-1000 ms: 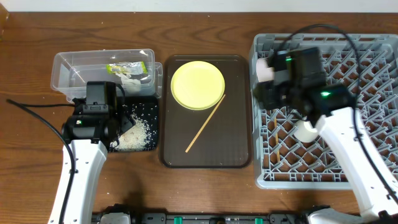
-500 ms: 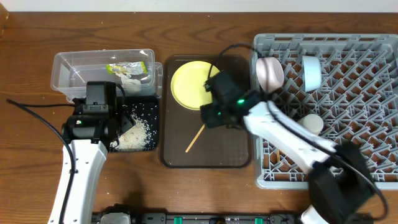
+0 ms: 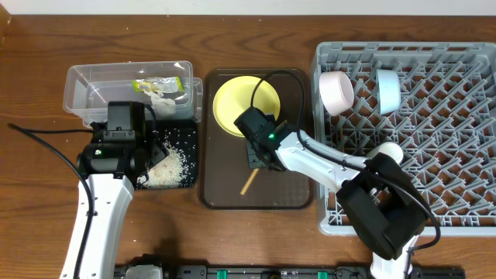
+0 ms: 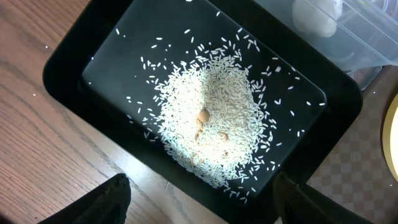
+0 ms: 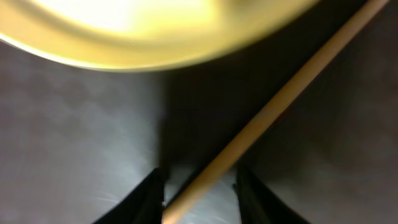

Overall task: Sort waste into correct bins and load items into the dishwasher rack
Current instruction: 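Return the right gripper to the tray and grasp the second chopstick, then insert the second chopstick upright into the rack with right gripper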

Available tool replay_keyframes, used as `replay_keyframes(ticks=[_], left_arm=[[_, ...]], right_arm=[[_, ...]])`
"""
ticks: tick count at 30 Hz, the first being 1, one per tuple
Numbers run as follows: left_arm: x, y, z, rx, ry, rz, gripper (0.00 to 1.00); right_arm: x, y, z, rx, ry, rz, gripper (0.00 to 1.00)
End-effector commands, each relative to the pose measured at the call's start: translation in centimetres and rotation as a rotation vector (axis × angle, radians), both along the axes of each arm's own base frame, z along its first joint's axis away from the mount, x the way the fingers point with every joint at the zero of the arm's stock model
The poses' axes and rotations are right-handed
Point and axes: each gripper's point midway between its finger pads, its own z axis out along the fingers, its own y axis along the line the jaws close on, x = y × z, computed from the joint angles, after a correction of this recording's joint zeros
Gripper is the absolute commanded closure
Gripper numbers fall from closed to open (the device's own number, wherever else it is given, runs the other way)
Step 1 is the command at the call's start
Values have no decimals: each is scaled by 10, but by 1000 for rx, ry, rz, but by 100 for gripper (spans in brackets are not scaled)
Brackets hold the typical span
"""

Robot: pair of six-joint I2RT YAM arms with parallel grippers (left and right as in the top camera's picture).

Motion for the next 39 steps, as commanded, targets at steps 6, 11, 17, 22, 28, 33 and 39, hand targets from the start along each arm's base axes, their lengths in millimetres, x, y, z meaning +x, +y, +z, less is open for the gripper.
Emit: replay_keyframes(ticks=[6,11,17,22,28,33,39], left_arm=[[-3,5,-3,15,12,20,23],[-3,5,-3,15,12,20,24],[-3,5,-3,15,12,20,23],[-3,5,-3,15,12,20,23],[-3,5,-3,15,11,20,23],[-3,5,-3,15,11,20,23],[-3,5,-3,15,11,20,23]], right_arm=[[-9,-36,-10,-109,73,-73,96],[-10,-44,0,-73,112,-102,99],[3,-60,47,-32,36,-56,99],[5,-82,111,49,-49,40,99],[-9,-144,157,28,-84,10,99],[-19,-186,147,-44,-3,-32,99],[-20,-215,116,-104,69,-87,99]])
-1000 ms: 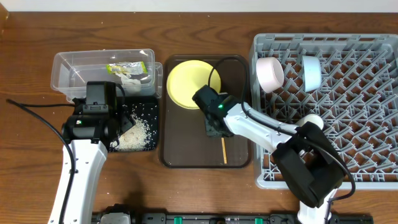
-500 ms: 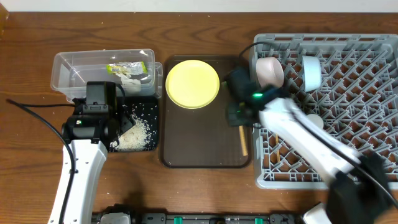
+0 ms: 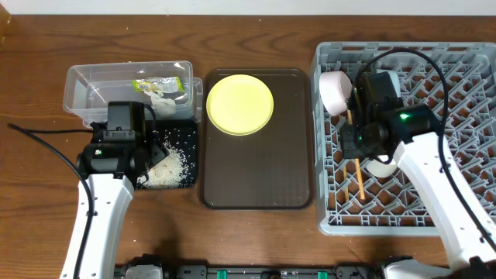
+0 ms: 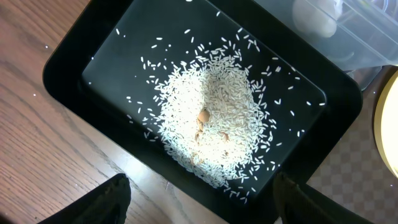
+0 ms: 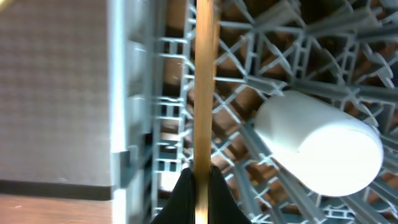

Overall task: Sort waste into correct bins and load items into the dishwasher rack
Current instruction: 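Insert the second chopstick upright into the rack with right gripper, then grasp the yellow plate edge with the right gripper and lift it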

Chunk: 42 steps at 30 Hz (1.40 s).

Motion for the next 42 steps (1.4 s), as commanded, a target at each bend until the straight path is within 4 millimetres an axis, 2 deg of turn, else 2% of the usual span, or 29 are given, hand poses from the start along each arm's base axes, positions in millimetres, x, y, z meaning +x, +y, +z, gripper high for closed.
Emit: replay_keyframes(ticks=[1,4,8,10,12,15,19,21,23,25,27,31,34,38,42], left_arm=[[-3,5,-3,15,11,20,24],[-3,5,-3,15,11,20,23],[-3,5,-3,15,11,20,24],[-3,5,-3,15,11,20,23],[-3,5,-3,15,12,20,24],[-3,5,-3,15,11,21,24],[-3,5,-3,15,11,21,23],[-3,5,-3,15,11,21,23],[-3,5,-3,15,11,21,23],[-3,5,-3,14,11,21,23],[-3,5,-3,15,11,20,23],[-3,5,-3,14,11,21,23],[-3,5,-3,15,11,21,23],[-3,5,-3,15,11,20,23],[-3,5,-3,15,11,20,23]], right_arm=[[-3,-16,-23,-47,58,-3,99],[-2,-23,-38,-57,91,-23,97],[9,-23,-50,-50,87,-35,83],[13,-21,-51,-47,75,-32,80],[16,-19,-50,-38,65,-31,66],[25,-16,-39,-18,15,-25,52],[53,20,1,147,-131,87,49],[69,45,25,258,-232,141,48],[84,76,46,369,-333,220,42],[96,97,57,408,-406,257,38],[106,114,59,408,-454,277,36],[122,147,39,362,-496,318,33],[133,165,7,314,-483,323,33],[146,172,-38,241,-462,254,31],[151,180,-77,228,-426,228,32]])
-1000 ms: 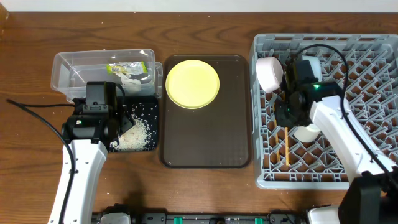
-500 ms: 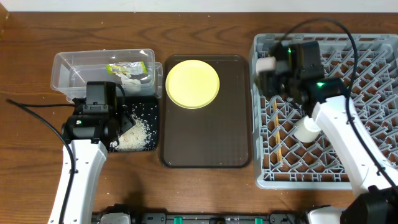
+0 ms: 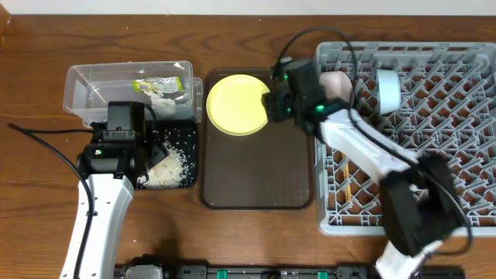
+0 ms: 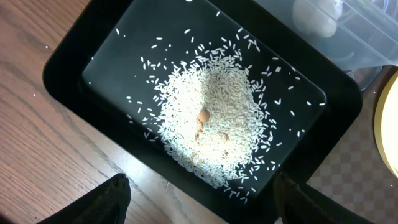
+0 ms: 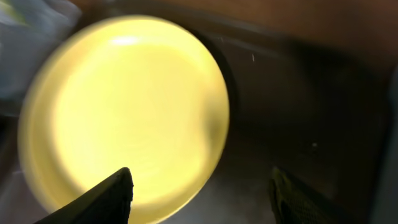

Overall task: Sort waste into correct bins and load items into the dishwasher rack
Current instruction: 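Grasp the yellow plate edge with the right gripper and lift it, then stand the yellow plate upright in the dish rack with right gripper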

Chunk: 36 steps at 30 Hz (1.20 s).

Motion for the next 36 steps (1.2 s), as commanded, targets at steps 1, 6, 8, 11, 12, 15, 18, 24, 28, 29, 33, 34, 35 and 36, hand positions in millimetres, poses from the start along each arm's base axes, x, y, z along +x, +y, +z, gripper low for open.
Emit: replay_keyframes(ticks=[1,6,8,11,12,15,18,24,28,29,33,34,35,36], left_arm=[[-3,5,-3,14,11,21,23],[-3,5,-3,15,11,20,23],[-3,5,-3,14,11,21,23],[-3,5,-3,15,11,20,23],[-3,5,-3,14,11,21,23],[-3,5,-3,15,12,20,23],[-3,5,-3,14,11,21,23],[-3,5,-3,14,11,21,23],[-3,5,-3,14,11,21,23],[-3,5,-3,14,11,21,23],[-3,5,-3,14,11,21,23],[-3,5,-3,15,11,20,23],[-3,5,-3,14,11,21,23],[-3,5,-3,15,11,20,23]], right_arm=[[5,2,-25,-17,24,-76,33],[-2,3,-63,5,126,-154,47],[-7,3,-70,-6,147,-151,59],[-11,2,-70,-16,161,-150,76],[-12,1,-68,-18,163,-151,80],[-12,-5,-58,-19,160,-163,96],[-8,-18,-34,-18,134,-184,99],[-11,-58,51,-59,5,-151,99],[-29,-100,101,-129,-59,-176,99],[-34,-112,111,-150,-71,-192,99],[-59,-167,151,-273,-130,-257,99],[-66,-181,159,-309,-140,-274,99],[-72,-193,164,-340,-144,-288,99],[-79,-205,169,-375,-146,-294,99]])
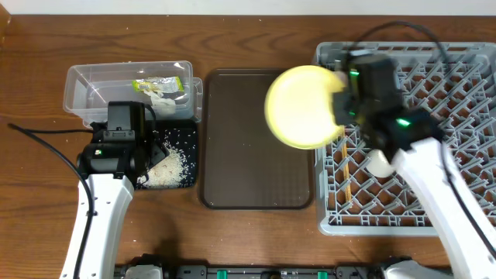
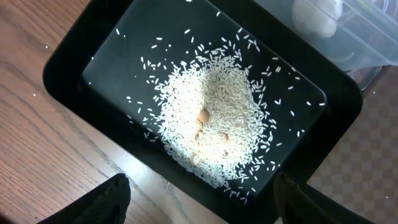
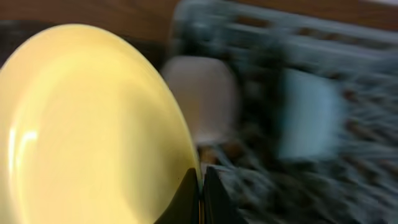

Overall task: Sort waste into correct bins and load items into the dishwasher rack
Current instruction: 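Stand the yellow plate upright in the dish rack with right gripper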

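Note:
My right gripper point(image 1: 339, 108) is shut on the rim of the yellow plate point(image 1: 302, 107), held in the air over the right edge of the brown tray point(image 1: 248, 155) and the left side of the grey dishwasher rack point(image 1: 434, 155). In the right wrist view the plate point(image 3: 87, 124) fills the left, pinched by my right gripper point(image 3: 201, 186); a pink cup point(image 3: 202, 99) and a white cup point(image 3: 308, 115) blur behind it. A wooden chopstick point(image 1: 346, 190) lies in the rack. My left gripper point(image 2: 199, 208) hangs open above the black bin point(image 2: 112, 37) of rice point(image 2: 214, 118).
A clear plastic bin point(image 1: 128, 85) with a wrapper inside stands at the back left, touching the black bin point(image 1: 184, 132). A white cup point(image 1: 387, 89) and a pink cup point(image 1: 339, 81) sit in the rack's back left part. Wood table all round.
My right gripper was open over the yellow plate on the tray. Now it is shut on the plate's rim, and the plate is lifted and moved right to the rack's edge. Left arm unchanged.
My right gripper first straddled the chopstick on the tray beside the plate. Then it held the chopstick over the rack. The chopstick then lay in the rack while the gripper stood open over the plate. Now it holds the plate. The left gripper never moved.

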Available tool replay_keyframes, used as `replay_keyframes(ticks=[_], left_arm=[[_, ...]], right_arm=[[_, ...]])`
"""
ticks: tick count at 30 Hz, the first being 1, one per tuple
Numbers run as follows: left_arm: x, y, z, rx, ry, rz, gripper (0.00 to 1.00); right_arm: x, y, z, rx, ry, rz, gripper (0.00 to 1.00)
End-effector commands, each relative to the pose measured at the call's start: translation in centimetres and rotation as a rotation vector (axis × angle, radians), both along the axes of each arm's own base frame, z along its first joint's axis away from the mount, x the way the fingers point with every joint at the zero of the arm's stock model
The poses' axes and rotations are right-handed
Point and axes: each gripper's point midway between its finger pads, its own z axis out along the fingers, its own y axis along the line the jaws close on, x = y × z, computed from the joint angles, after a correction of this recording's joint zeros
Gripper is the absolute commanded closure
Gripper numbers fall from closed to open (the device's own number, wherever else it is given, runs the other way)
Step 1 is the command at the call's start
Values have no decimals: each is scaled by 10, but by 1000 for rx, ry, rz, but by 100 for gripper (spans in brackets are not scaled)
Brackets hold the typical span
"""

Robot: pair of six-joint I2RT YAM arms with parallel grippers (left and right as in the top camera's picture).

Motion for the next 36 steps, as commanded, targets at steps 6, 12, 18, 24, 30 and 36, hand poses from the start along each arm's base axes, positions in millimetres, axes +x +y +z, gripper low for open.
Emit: replay_keyframes(ticks=[6,12,18,24,30,36], left_arm=[[-2,5,-3,15,8,21,23],[-2,5,-3,14,7,21,23],[-2,5,-3,14,7,21,23],[-2,5,-3,15,8,21,23],[-2,5,-3,14,7,21,23],[-2,4,-3,12,8,20,23]], right_arm=[[-40,-106,31,-441,33,-134,99],[-53,-131,27,-613,123,-178,99],[-49,-134,13,-623,163,-216,99],[-41,-115,-1,-643,193,-149,99],[-34,-84,-20,-626,216,-51,95],[-29,-48,-33,-360,179,-96,60]])
